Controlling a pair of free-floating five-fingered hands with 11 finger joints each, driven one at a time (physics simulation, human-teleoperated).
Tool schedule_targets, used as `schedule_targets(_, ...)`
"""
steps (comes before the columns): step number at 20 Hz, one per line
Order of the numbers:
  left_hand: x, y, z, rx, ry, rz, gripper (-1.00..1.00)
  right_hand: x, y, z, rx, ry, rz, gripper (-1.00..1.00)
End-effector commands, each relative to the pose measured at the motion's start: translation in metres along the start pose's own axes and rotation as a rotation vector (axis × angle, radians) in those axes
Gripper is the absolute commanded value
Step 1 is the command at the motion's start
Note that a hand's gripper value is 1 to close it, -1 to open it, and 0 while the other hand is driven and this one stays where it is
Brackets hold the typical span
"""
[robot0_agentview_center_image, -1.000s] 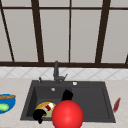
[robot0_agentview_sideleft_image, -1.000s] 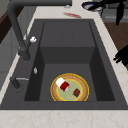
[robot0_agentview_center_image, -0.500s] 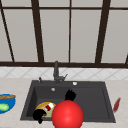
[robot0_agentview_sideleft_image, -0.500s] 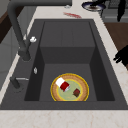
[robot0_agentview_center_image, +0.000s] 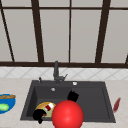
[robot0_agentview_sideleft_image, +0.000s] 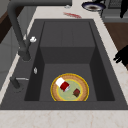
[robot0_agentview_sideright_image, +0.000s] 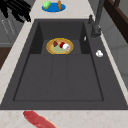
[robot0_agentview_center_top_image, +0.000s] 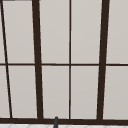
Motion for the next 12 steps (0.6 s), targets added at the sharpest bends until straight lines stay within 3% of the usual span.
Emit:
schedule_targets(1,0.0,0.0,0.0,0.0,0.0,0.0,0.0,-0.01,-0.004,0.005,0.019,0.012,0.112,-1.0)
schedule_targets(7,0.0,0.0,0.0,0.0,0.0,0.0,0.0,-0.042,-0.018,0.012,0.0,-0.001,0.062,-1.0)
schedule_targets(12,0.0,0.0,0.0,0.0,0.0,0.0,0.0,-0.068,-0.035,0.021,-0.007,-0.006,0.066,-1.0)
